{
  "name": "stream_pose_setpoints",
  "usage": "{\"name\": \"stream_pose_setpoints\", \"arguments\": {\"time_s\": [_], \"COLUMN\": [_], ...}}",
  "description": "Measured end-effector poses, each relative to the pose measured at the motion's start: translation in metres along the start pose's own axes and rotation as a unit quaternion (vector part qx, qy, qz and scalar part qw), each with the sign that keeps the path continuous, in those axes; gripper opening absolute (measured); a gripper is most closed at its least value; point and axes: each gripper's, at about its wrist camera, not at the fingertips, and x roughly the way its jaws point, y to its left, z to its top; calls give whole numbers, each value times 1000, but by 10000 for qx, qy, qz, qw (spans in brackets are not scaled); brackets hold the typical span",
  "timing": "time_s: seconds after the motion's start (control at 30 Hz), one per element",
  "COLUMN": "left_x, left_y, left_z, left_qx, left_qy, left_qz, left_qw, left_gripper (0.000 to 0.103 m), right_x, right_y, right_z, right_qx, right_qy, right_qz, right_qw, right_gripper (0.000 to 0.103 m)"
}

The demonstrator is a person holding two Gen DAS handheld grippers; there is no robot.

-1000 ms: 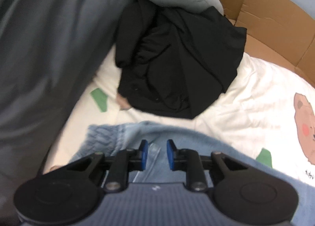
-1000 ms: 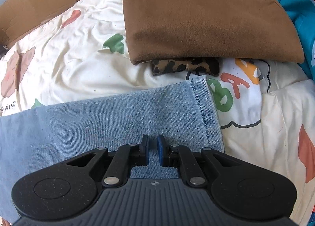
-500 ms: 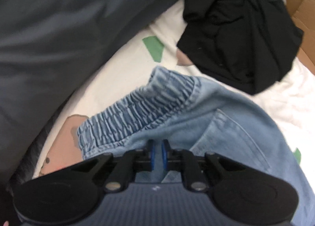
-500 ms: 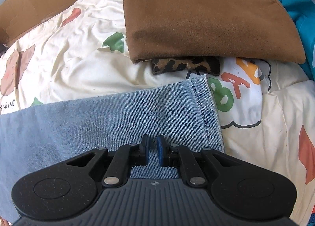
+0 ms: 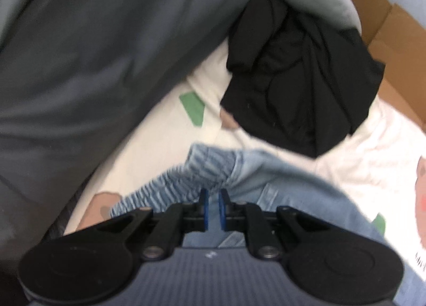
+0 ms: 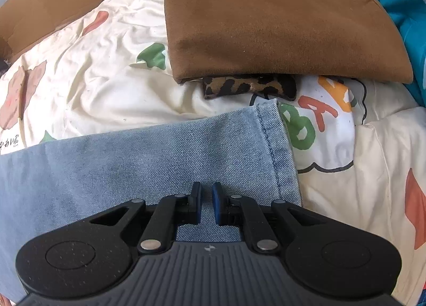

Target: Fold clothes

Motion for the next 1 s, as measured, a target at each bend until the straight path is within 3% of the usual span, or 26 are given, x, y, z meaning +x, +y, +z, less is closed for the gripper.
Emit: {"name": "stream_pose_setpoints", "arguments": {"time_s": [0.73,1.0], "left_x": [73,53], "left_y": [-6,-6], "left_z": [36,41], "left_qx": [-280,65], "left_qy": [209,303], "left_qz": [183,141], "left_qw": [9992,9994], "left_gripper": [10,10], "right_x": [-2,-6], "right_y": [-6,-5], "right_z": [-6,-6], "right_qx": [-41,73], "right_qy": [17,-9], "right_qz": [5,13], "right_qw": [10000,10000], "right_gripper": [14,14]}}
